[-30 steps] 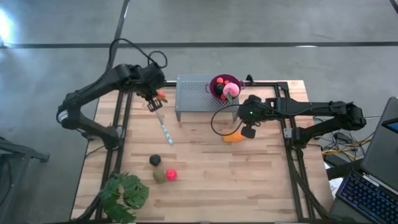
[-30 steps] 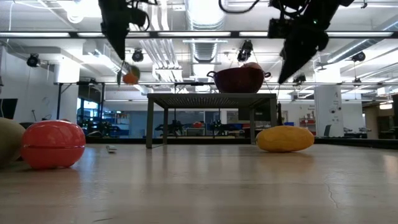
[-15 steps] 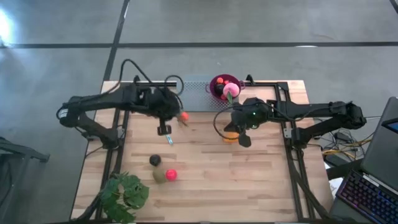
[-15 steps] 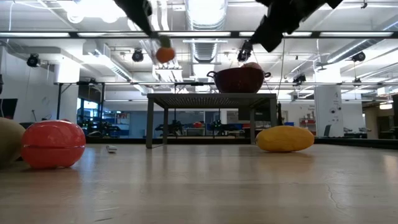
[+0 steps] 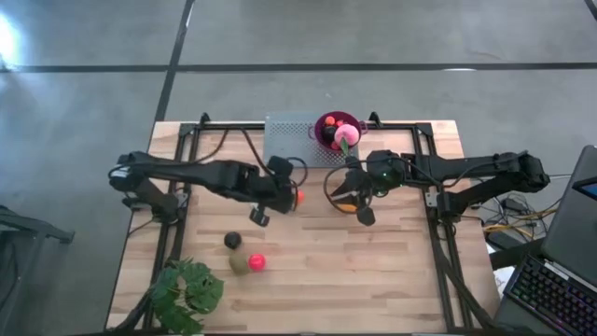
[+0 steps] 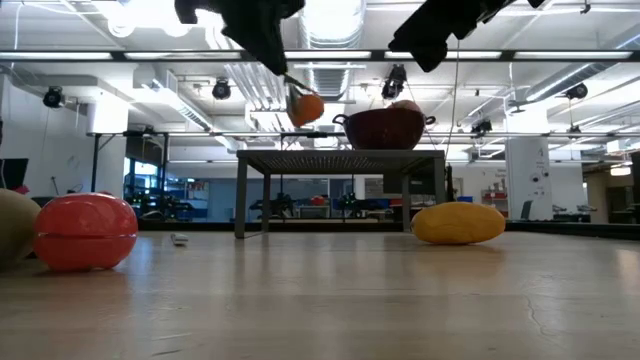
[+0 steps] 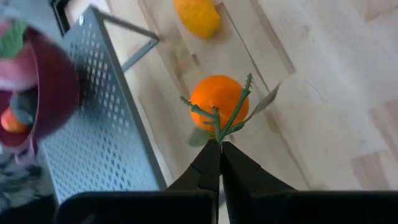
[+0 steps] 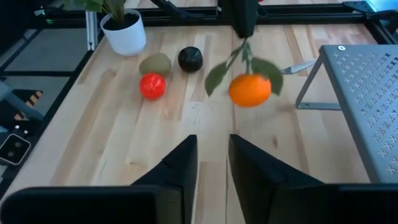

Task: Pick & Place Fruit
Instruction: Put the tangerine into the purple bowl on the shelf

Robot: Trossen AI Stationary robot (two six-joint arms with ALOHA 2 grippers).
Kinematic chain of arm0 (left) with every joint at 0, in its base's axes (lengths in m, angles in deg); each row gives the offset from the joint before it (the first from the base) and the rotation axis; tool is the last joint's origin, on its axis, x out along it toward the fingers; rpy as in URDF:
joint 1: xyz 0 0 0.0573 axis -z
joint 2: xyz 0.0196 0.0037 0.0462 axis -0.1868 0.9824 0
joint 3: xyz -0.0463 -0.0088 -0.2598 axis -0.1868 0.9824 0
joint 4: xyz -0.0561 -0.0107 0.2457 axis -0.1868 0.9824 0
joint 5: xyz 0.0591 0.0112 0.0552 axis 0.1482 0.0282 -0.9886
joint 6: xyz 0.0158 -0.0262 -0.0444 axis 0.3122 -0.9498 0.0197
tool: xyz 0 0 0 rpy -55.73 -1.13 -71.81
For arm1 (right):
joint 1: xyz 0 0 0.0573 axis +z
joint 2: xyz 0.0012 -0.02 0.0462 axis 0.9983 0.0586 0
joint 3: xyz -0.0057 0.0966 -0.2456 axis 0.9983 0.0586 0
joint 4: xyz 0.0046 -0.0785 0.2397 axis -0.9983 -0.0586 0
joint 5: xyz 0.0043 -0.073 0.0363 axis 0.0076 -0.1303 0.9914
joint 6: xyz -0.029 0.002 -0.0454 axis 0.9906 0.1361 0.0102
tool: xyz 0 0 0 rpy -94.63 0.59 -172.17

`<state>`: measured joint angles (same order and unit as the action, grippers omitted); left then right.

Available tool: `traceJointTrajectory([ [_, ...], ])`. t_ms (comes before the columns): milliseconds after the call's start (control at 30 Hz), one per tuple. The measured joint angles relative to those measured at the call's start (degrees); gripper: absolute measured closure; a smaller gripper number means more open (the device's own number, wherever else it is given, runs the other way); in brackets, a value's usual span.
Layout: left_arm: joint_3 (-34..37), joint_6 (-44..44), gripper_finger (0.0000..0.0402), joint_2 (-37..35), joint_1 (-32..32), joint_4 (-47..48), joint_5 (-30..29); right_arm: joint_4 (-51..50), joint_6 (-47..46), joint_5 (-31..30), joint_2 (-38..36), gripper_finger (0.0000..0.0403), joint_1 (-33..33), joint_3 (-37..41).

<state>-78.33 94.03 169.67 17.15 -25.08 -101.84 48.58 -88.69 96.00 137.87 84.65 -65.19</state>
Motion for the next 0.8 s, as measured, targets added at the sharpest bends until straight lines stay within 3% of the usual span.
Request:
traceJointTrajectory([
  [433, -0.03, 11.42, 0.0397, 2.74, 2.73, -13.95, -2.85, 2.75, 0.32, -0.12, 0.07, 0.0207, 0.01, 0.36],
  [800, -0.07, 24.05, 0.0397, 5.28, 2.96, -21.46, -2.87, 2.69, 0.67, -0.04, 0.07, 0.017, 0.01, 0.31],
])
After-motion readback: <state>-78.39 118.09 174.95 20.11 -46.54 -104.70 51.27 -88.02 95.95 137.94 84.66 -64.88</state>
